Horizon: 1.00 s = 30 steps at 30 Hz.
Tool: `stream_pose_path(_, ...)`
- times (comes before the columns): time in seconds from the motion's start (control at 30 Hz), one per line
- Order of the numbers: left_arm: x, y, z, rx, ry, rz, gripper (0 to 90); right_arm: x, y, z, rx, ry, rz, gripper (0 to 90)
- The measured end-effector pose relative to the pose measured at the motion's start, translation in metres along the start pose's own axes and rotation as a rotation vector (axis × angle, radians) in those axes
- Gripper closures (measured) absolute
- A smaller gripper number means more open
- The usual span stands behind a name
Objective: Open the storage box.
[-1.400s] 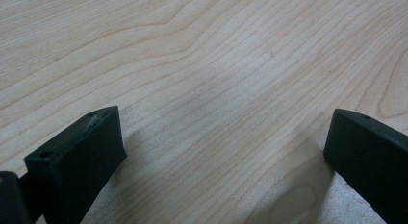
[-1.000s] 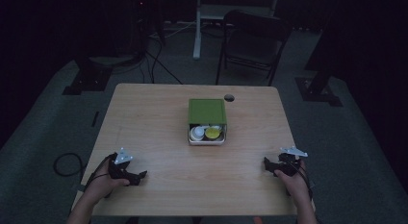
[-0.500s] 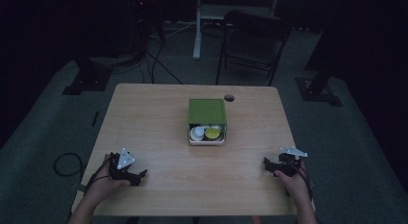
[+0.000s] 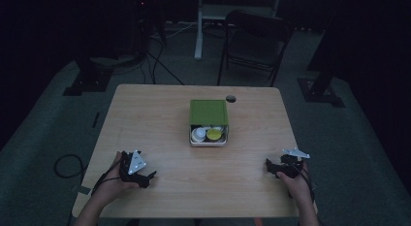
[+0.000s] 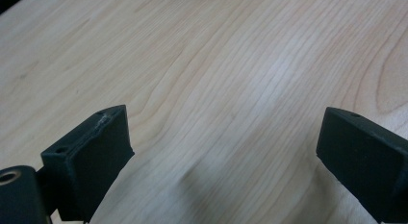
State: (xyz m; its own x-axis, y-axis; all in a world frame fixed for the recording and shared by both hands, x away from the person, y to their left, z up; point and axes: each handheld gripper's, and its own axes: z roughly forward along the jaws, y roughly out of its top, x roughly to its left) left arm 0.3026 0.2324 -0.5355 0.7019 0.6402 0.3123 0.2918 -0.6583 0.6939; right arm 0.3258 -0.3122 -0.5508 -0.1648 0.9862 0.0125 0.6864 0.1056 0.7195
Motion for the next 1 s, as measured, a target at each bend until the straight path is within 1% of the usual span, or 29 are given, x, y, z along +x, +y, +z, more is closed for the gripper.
stream_pose_path(0.1,-0.004,0.005,0.003,-0.018,0.0,0.022,5.2,0.0,0.0,0.0,0.0,0.0,0.0,10.2)
stream_pose_path(0.13,-0.005,0.007,0.004,-0.022,0.006,0.031,5.2,0.0,0.0,0.0,0.0,0.0,0.0,10.2)
stream_pose_path(0.17,-0.008,0.011,0.006,-0.041,0.02,0.047,5.2,0.0,0.0,0.0,0.0,0.0,0.0,10.1)
stream_pose_path(0.2,-0.008,0.011,0.006,-0.041,0.02,0.047,5.2,0.0,0.0,0.0,0.0,0.0,0.0,10.1)
stream_pose_path(0.23,-0.011,0.015,0.007,-0.054,0.031,0.073,6.1,0.0,0.0,0.0,0.0,0.0,0.0,10.2)
stream_pose_path(0.27,-0.011,0.015,0.007,-0.054,0.031,0.073,6.3,0.0,0.0,0.0,0.0,0.0,0.0,10.2)
stream_pose_path(0.3,-0.014,0.019,0.008,-0.069,0.03,0.089,6.3,0.0,0.0,0.0,0.0,0.0,0.0,10.1)
stream_pose_path(0.33,-0.014,0.019,0.008,-0.069,0.03,0.089,6.4,0.0,0.0,0.0,0.0,0.0,0.0,10.1)
stream_pose_path(0.37,-0.015,0.021,0.009,-0.073,0.027,0.098,6.4,0.0,0.0,0.0,0.0,0.0,0.0,10.2)
stream_pose_path(0.43,-0.018,0.024,0.011,-0.093,0.042,0.128,6.3,0.0,0.0,0.0,0.0,0.0,0.0,10.2)
stream_pose_path(0.47,-0.02,0.026,0.011,-0.097,0.039,0.145,6.3,0.0,0.0,0.0,0.0,0.0,0.0,10.1)
stream_pose_path(0.5,-0.021,0.028,0.012,-0.104,0.043,0.156,6.3,0.0,0.0,0.0,0.0,0.0,0.0,10.1)
stream_pose_path(0.53,-0.021,0.028,0.012,-0.104,0.043,0.156,6.3,0.0,0.0,0.0,0.0,0.0,0.0,10.1)
stream_pose_path(0.57,-0.024,0.032,0.014,-0.11,0.039,0.173,6.3,0.0,0.0,0.0,0.0,0.0,0.0,10.2)
stream_pose_path(0.6,-0.025,0.034,0.015,-0.117,0.049,0.189,6.3,0.0,0.0,0.0,0.0,0.0,0.0,10.2)
stream_pose_path(0.67,-0.028,0.038,0.017,-0.128,0.047,0.206,6.3,0.0,0.0,0.0,0.0,0.0,0.0,10.1)
stream_pose_path(0.73,-0.031,0.042,0.018,-0.147,0.055,0.226,6.4,0.0,0.0,0.0,0.0,0.0,0.0,10.1)
stream_pose_path(0.77,-0.033,0.045,0.019,-0.156,0.055,0.229,6.8,0.0,0.0,0.0,0.0,0.0,0.0,10.2)
stream_pose_path(0.8,-0.036,0.049,0.02,-0.185,0.052,0.234,6.8,0.0,0.0,0.0,0.0,0.0,-0.001,10.1)
stream_pose_path(0.83,-0.036,0.049,0.02,-0.185,0.052,0.234,6.8,0.0,0.0,0.0,0.0,0.0,-0.001,10.1)
stream_pose_path(0.87,-0.038,0.053,0.022,-0.2,0.05,0.234,6.8,0.0,0.0,0.0,0.0,0.0,-0.001,10.1)
stream_pose_path(1.0,-0.043,0.059,0.025,-0.218,0.043,0.238,6.8,0.0,0.0,0.0,0.0,0.0,-0.001,10.1)
